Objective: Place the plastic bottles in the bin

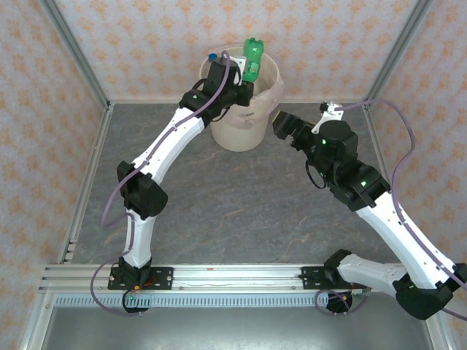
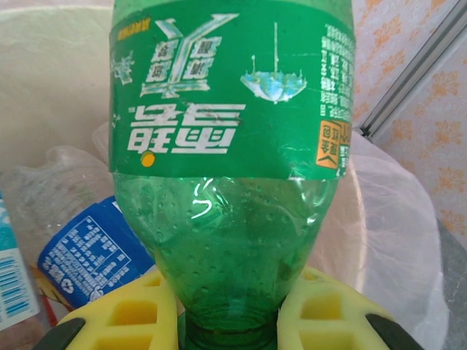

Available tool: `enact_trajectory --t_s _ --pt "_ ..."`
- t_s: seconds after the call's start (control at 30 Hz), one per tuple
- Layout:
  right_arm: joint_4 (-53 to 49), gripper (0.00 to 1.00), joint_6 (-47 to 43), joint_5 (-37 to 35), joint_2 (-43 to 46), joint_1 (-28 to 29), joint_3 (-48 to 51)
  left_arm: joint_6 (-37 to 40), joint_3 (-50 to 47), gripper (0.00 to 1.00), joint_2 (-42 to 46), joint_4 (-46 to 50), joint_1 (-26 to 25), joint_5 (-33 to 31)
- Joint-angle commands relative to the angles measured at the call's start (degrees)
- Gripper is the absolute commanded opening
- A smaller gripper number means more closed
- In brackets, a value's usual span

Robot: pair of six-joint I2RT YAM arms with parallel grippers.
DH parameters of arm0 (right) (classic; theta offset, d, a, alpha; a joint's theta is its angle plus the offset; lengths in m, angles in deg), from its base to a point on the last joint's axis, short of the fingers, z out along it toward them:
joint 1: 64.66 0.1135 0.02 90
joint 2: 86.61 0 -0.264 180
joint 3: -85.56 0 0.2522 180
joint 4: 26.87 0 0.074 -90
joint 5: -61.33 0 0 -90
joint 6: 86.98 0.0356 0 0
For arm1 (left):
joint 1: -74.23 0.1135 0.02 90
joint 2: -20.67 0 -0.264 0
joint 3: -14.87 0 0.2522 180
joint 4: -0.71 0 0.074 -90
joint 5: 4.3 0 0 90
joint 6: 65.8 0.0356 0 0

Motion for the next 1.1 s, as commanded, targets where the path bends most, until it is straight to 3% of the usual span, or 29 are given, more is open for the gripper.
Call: enact_trajectory --t_s 0.0,0.07,0.1,0.13,0.23,0.43,0.57,0.7,0.73,0.83,1.07 --pt "-0.6 1.0 0.9 -2.0 1.8 0.4 0.6 -0.1 3.2 0.24 -1.2 -1.4 -0.6 0.9" --pt "-0.8 1.0 1.1 -2.2 2.1 0.4 0.8 0.4 4.1 0.37 -1.6 -1.2 -0.7 1.4" --pt "-0.7 1.0 1.2 -2.3 2.2 0.4 1.0 0.4 4.5 0.5 -1.7 -1.0 -0.7 1.3" --pt "-0.8 1.0 1.2 -2.3 2.3 0.4 1.2 0.4 4.9 0.57 -1.7 -0.8 -0.6 1.0" --pt "-0.7 1.0 1.6 -2.2 2.3 0.4 1.4 0.6 5.5 0.69 -0.8 -1.0 -0.6 0.3" --pt "-0.3 1.0 1.6 -1.9 2.0 0.4 1.4 0.7 5.5 0.72 2.1 -1.6 -0.7 -0.7" --pt "-0.1 1.0 1.1 -1.6 1.1 0.4 1.0 0.1 5.4 0.78 4.4 -1.6 -0.6 -1.4" --pt "0.2 1.0 -0.4 -2.0 -0.8 0.4 -0.8 -0.9 4.0 0.93 7.3 -1.8 -0.5 -4.0" --pt "0.3 1.0 -0.8 -2.3 -1.6 0.4 -1.7 -1.3 2.6 0.99 8.6 -2.3 -0.3 -4.9" --pt "0.9 1.0 -1.7 -4.1 -4.4 0.3 -4.5 -2.6 -3.4 0.99 13.7 -4.9 0.3 -6.3" --pt "-0.3 1.0 -5.9 2.4 -16.2 -2.8 -16.9 -8.0 -21.3 0.99 26.3 -12.5 5.1 -6.2"
